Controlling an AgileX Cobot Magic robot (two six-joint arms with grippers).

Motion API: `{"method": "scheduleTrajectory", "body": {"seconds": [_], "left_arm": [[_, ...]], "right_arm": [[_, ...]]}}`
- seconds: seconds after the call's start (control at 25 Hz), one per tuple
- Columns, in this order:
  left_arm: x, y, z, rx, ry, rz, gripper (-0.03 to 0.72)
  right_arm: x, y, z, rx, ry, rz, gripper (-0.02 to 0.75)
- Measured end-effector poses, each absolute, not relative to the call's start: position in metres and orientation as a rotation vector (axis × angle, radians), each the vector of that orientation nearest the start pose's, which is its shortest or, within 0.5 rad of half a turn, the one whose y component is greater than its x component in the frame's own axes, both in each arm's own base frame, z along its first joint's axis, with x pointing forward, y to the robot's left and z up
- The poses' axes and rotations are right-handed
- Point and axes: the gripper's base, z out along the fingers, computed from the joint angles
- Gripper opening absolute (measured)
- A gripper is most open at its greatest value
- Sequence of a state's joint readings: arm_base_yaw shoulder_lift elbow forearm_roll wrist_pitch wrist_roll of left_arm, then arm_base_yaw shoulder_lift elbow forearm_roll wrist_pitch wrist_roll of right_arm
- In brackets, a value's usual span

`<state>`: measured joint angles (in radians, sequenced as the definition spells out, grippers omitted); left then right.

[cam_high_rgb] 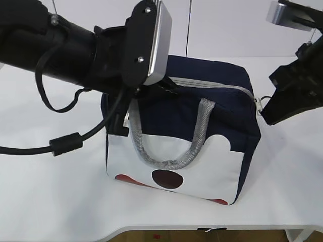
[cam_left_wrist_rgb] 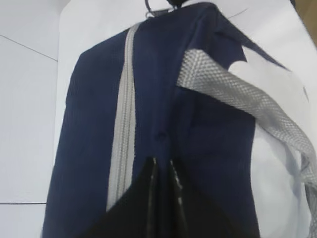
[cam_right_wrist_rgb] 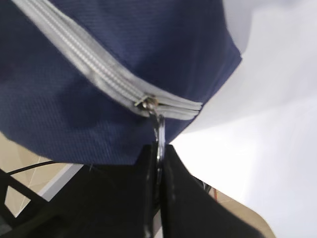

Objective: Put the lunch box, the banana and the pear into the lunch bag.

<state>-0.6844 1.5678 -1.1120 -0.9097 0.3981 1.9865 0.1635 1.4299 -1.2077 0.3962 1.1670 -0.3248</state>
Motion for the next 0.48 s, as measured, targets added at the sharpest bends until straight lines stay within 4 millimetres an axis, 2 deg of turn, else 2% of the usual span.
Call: {"method": "scheduleTrajectory", "body": {"seconds": [0.24, 0.48], "left_arm": [[0.2540, -0.2424, 0.2849, 1.806, 1.190, -0.073, -0.001], [0.2542, -0.2423, 0.2849, 1.807, 1.189, -0.070, -0.001]], "right_arm": [[0.2631, 0.0682, 0.3166, -0.469, 2.786, 0.394, 0.006], [0.2632, 0.0674, 0.3164, -0.446, 2.793, 0.385, 0.006]]}}
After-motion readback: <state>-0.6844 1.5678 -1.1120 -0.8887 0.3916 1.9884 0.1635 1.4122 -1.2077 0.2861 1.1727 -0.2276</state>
